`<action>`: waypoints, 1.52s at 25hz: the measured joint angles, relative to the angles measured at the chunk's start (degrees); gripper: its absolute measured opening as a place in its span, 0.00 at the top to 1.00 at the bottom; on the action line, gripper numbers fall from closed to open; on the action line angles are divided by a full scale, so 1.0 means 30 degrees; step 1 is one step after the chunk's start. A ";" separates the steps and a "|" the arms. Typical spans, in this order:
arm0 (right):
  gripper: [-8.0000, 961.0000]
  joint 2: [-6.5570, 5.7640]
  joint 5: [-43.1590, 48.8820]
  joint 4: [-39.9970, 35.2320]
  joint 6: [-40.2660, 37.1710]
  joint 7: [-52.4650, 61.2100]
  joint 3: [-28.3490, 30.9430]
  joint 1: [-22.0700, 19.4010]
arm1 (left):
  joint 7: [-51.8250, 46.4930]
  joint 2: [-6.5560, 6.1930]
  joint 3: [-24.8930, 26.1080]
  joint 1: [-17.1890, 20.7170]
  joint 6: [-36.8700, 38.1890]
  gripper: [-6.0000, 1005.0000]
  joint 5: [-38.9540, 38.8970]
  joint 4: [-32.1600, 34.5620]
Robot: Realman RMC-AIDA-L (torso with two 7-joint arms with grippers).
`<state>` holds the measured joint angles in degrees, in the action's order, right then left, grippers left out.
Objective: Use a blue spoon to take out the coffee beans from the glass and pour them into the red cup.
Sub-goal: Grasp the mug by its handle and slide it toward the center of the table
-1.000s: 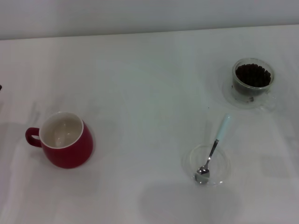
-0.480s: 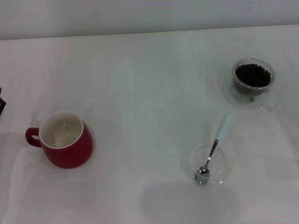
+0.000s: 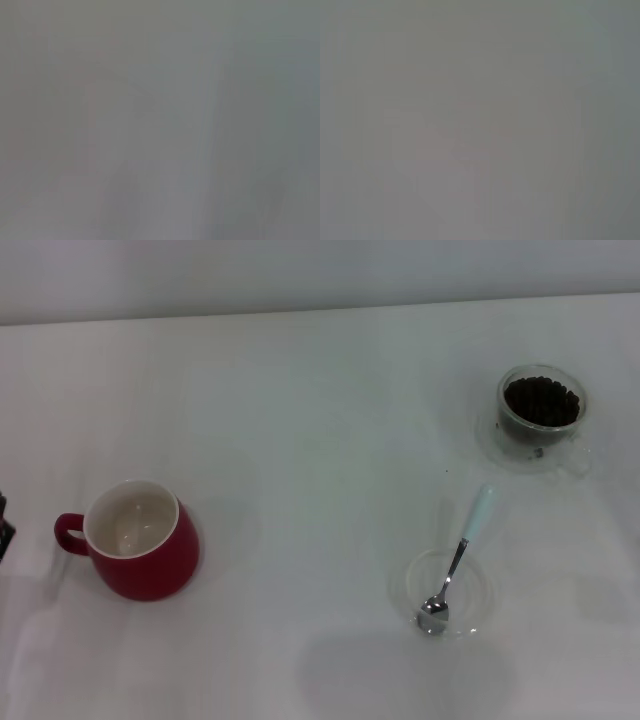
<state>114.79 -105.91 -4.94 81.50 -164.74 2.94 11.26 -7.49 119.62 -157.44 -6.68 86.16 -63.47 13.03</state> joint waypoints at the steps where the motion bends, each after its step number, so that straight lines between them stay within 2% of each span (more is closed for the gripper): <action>1: 0.10 0.0000 -0.0036 -0.0060 0.0000 -0.0001 0.0006 -0.0002 | -0.0002 -0.0008 -0.0148 0.0148 0.0024 0.15 0.0001 0.0014; 7: 0.10 -0.0001 -0.0422 -0.0134 -0.0039 -0.0053 0.0017 0.0100 | 0.0017 -0.0023 -0.1179 0.1401 0.0029 0.16 0.0001 -0.0055; 12: 0.10 0.0000 -0.0440 0.0026 -0.0042 -0.0075 0.0017 0.0156 | 0.0068 -0.0071 -0.1802 0.1636 -0.1045 0.16 -0.0034 -0.0244; 15: 0.10 0.0010 -0.0433 0.0201 -0.0043 0.0004 0.0016 0.0176 | 0.0106 -0.0078 -0.1789 0.1397 -0.2013 0.16 -0.0087 -0.0245; 23: 0.10 0.0052 -0.0354 0.0782 0.0160 0.0011 -0.0040 -0.0014 | 0.0127 -0.0120 -0.1729 -0.0313 -0.5005 0.17 -0.0112 -0.0321; 28: 0.10 0.0059 -0.0331 0.1236 0.0715 0.0011 0.0000 -0.0236 | 0.0180 -0.0094 -0.1805 -0.1020 -0.5254 0.17 0.0082 -0.0768; 38: 0.10 0.0057 -0.0330 0.1582 0.1382 0.0012 -0.0146 -0.0405 | 0.0212 -0.0140 -0.1809 -0.1598 -0.5229 0.18 0.0182 -0.0946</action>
<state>114.96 -106.90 -0.20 85.65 -164.70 2.50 10.04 -6.86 119.20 -162.86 -11.47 70.47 -62.93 10.19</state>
